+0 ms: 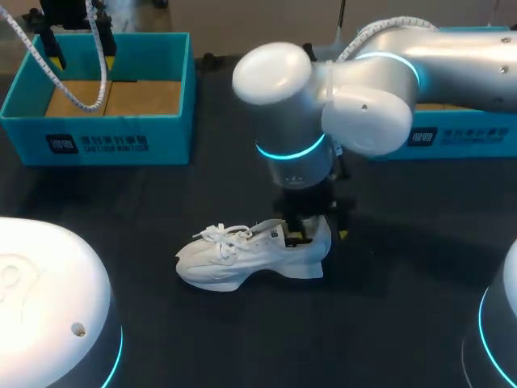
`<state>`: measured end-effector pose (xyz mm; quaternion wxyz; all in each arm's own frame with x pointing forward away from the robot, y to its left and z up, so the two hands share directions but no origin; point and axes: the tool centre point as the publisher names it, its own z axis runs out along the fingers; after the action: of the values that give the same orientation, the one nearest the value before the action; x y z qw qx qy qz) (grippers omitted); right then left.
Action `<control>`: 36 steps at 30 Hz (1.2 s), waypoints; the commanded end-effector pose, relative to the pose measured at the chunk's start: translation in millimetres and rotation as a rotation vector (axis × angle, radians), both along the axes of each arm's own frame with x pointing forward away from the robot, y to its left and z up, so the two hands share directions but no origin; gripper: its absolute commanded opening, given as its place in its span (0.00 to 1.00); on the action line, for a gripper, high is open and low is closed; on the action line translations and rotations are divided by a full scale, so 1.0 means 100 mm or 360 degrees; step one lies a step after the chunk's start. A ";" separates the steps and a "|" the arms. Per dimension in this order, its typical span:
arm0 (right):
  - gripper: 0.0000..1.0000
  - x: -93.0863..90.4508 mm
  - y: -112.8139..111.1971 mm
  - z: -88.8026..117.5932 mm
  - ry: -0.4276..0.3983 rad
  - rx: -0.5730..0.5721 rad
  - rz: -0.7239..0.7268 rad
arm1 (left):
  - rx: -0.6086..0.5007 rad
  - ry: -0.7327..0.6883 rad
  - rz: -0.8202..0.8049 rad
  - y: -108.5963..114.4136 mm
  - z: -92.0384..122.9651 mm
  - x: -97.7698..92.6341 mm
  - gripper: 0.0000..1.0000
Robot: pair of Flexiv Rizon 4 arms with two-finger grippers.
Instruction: Take the shoe out of the shoebox, open the shoe tongue, remove and reinsert the insole, then place the shoe into the shoebox
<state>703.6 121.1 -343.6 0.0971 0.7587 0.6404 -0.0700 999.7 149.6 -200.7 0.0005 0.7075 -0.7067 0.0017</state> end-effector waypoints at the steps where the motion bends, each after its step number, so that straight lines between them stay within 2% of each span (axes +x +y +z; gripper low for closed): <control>1: 1.00 -0.05 -0.07 0.21 -0.0060 0.0013 -0.0073 | 0.0000 0.0001 -0.0001 0.00 0.00 0.00 1.00; 6: 1.00 -0.08 0.01 0.51 -0.0085 0.0056 0.0207 | 0.0000 0.0001 -0.0001 0.00 0.00 0.00 1.00; 9: 1.00 -0.08 0.07 0.65 -0.0104 0.0054 0.0452 | 0.0000 0.0001 -0.0001 0.00 0.00 0.00 1.00; 10: 1.00 -0.10 0.12 0.70 -0.0104 0.0050 0.0633 | 0.0000 0.0001 -0.0001 0.00 0.00 0.00 1.00; 14: 1.00 -0.11 0.22 0.76 -0.0051 -0.0019 0.1111 | 0.0000 0.0001 -0.0001 0.00 0.00 0.00 1.00; 19: 1.00 -0.10 0.28 0.80 0.0008 0.0045 0.1576 | 0.0000 0.0001 -0.0001 0.00 0.00 0.00 1.00; 23: 1.00 -0.15 0.31 0.82 0.0098 -0.0107 0.1912 | 0.0000 0.0001 -0.0001 0.00 0.00 0.00 1.00; 26: 1.00 -0.14 0.28 0.82 0.0175 -0.0237 0.1949 | 0.0000 0.0001 -0.0001 0.00 0.00 0.00 1.00; 28: 1.00 -0.10 0.22 0.80 0.0225 -0.0343 0.1839 | 0.0000 0.0001 -0.0001 0.00 0.00 0.00 1.00; 36: 1.00 -0.10 0.22 0.80 0.0225 -0.0343 0.1839 | 0.0000 0.0001 -0.0001 0.00 0.00 0.00 1.00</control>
<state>692.6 131.3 -263.2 0.1383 0.3482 0.9241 -0.0749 999.7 149.5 -200.7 0.0005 0.7075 -0.7067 0.0017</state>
